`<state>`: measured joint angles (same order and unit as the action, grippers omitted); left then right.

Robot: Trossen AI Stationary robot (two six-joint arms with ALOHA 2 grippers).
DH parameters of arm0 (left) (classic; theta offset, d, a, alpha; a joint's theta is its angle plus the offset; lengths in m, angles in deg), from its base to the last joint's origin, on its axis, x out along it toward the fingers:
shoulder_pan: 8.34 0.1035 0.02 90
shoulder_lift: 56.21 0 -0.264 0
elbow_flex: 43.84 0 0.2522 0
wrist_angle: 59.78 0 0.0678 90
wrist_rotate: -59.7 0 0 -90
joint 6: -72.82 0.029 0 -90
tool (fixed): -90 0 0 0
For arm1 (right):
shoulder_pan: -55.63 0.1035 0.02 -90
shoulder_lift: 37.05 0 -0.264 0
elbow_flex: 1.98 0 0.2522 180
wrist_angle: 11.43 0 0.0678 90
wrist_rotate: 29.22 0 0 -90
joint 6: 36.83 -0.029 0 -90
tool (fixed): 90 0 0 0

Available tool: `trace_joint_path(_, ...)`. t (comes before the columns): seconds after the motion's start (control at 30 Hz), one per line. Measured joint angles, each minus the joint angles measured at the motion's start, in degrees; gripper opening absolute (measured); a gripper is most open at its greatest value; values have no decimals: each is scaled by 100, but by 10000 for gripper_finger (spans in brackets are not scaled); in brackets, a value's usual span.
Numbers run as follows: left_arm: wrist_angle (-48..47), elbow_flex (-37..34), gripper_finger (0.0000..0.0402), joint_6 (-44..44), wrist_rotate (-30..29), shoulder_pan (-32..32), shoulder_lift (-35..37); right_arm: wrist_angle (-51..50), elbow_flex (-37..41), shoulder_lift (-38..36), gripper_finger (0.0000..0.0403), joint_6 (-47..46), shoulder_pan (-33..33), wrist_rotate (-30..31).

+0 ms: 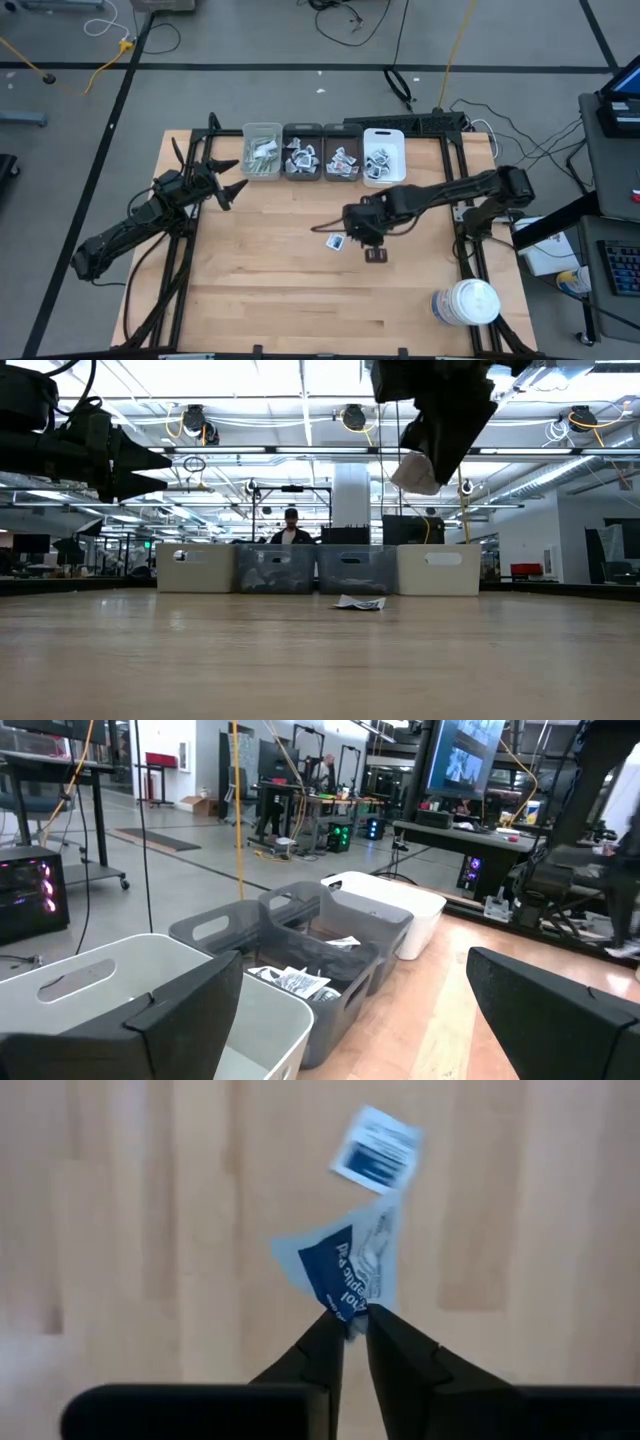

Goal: Pick & Place First Aid Supplies
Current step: Put the alcohol pad into the white bin

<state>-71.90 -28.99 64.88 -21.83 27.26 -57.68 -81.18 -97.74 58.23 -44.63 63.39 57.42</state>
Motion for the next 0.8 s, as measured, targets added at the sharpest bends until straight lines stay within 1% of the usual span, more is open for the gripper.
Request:
trace_joint_path(0.1,-1,0,392,0,0,0,-1,-231,0,-115,30,194,-324,12)
trace_joint_path(0.3,-6,0,392,0,0,-2,0,-662,0,-187,7,231,-1420,31)
trace_joint_path(0.57,-7,0,392,0,1,-1,-2,-682,-2,-199,5,847,-3001,104)
trace_joint_path(0.77,-7,0,392,0,0,0,-2,-573,-2,-192,6,1050,-4024,1093)
trace_joint_path(0.8,-7,1,392,0,0,-2,-1,-564,-2,-192,6,1049,-4169,1164)
